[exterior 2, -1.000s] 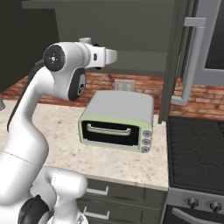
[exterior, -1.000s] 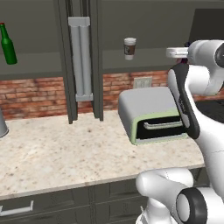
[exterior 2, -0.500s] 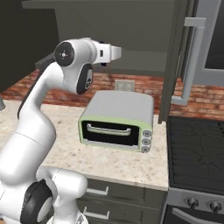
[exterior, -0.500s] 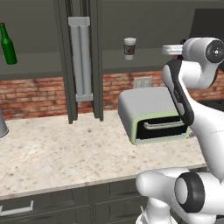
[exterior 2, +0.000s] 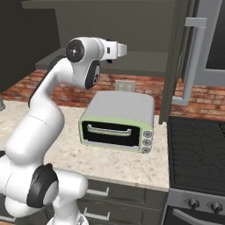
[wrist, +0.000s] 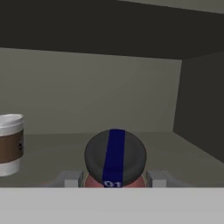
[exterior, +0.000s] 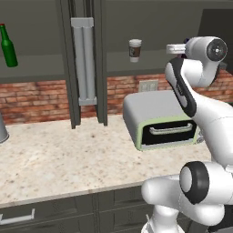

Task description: Sort all alcoholic drinks to one cabinet, and non-alcoholic drinks to the other.

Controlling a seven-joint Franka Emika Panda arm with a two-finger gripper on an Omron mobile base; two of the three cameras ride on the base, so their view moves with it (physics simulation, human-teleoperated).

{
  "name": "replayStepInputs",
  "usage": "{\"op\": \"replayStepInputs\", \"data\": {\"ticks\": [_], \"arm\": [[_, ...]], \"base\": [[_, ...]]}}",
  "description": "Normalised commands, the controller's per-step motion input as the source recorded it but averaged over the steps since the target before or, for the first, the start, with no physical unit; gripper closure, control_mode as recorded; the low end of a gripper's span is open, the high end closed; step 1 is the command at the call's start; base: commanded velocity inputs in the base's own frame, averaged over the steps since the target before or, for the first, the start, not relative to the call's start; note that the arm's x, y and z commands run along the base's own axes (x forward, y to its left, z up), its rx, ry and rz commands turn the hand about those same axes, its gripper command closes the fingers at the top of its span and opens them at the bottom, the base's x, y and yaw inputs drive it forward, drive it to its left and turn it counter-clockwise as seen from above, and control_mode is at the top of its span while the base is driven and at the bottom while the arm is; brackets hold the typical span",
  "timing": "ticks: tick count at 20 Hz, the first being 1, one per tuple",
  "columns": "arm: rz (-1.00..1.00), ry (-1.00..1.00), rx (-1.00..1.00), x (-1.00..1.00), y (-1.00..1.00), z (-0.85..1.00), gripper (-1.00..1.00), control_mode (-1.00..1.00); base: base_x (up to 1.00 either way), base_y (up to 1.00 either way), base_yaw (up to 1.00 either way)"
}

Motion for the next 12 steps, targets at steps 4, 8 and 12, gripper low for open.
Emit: {"op": "replayStepInputs", "data": {"ticks": [4,8,12], "arm": [[0.0,0.0,0.0,0.38,-0.13,0.0,1.0,-1.0],[0.0,0.0,0.0,0.37,-0.14,0.0,1.0,-1.0],[0.0,0.0,0.0,0.35,-0.12,0.0,1.0,-1.0]], "base": [[0.0,0.0,0.0],[0.0,0.0,0.0],[0.0,0.0,0.0]]}}
